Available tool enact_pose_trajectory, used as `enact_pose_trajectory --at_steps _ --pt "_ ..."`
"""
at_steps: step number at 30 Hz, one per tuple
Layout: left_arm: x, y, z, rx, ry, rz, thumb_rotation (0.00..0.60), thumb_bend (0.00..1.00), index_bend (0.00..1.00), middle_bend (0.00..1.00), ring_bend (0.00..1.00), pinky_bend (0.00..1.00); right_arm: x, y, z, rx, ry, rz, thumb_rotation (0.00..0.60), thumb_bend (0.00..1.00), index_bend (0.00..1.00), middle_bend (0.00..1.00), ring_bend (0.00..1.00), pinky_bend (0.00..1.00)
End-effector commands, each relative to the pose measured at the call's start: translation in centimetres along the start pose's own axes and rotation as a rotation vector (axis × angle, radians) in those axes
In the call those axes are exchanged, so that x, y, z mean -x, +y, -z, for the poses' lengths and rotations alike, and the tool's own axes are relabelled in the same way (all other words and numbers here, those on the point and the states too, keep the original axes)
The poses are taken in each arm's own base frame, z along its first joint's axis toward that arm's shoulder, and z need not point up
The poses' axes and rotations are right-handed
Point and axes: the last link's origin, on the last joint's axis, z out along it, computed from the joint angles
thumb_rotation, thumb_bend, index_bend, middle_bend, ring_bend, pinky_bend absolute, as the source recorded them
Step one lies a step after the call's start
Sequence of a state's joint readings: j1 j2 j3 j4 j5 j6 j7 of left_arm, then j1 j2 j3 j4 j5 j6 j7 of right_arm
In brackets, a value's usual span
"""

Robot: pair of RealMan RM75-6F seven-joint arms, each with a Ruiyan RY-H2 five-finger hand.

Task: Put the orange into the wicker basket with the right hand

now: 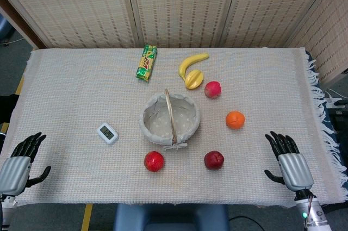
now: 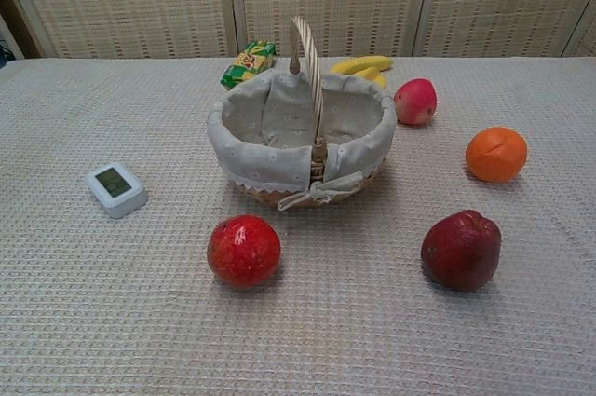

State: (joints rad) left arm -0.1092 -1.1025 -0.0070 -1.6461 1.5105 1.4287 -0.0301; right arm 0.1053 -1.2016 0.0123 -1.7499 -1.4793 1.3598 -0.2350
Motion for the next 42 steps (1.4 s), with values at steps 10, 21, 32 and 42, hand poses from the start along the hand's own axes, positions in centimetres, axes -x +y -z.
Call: enact_pose_trajectory --at_steps 10,21,32,42 --pt "0.0 -0.1 -0.1 -0.007 -0.018 0.009 0.600 0.33 0.00 0.00 0.00 0.10 -1.1 -3.5 -10.4 0.051 -0.106 0.024 0.600 0.09 0.00 0.00 0.00 0.05" --pt "0.0 -0.5 -0.1 -0.025 -0.042 0.022 0.600 0.33 0.00 0.00 0.00 0.10 2.7 -7.6 -16.8 0.112 -0.235 0.036 0.600 0.09 0.00 0.00 0.00 0.05" --pt "-0.1 -0.7 -0.3 -0.043 -0.055 0.045 0.600 0.33 0.00 0.00 0.00 0.10 4.5 -9.8 -20.0 0.143 -0.211 0.075 0.600 0.09 0.00 0.00 0.00 0.15" --pt "-0.1 -0.6 -0.3 -0.037 -0.059 0.054 0.600 0.33 0.00 0.00 0.00 0.10 5.7 -10.0 -19.9 0.120 -0.127 0.075 0.600 0.29 0.01 0.45 0.47 0.77"
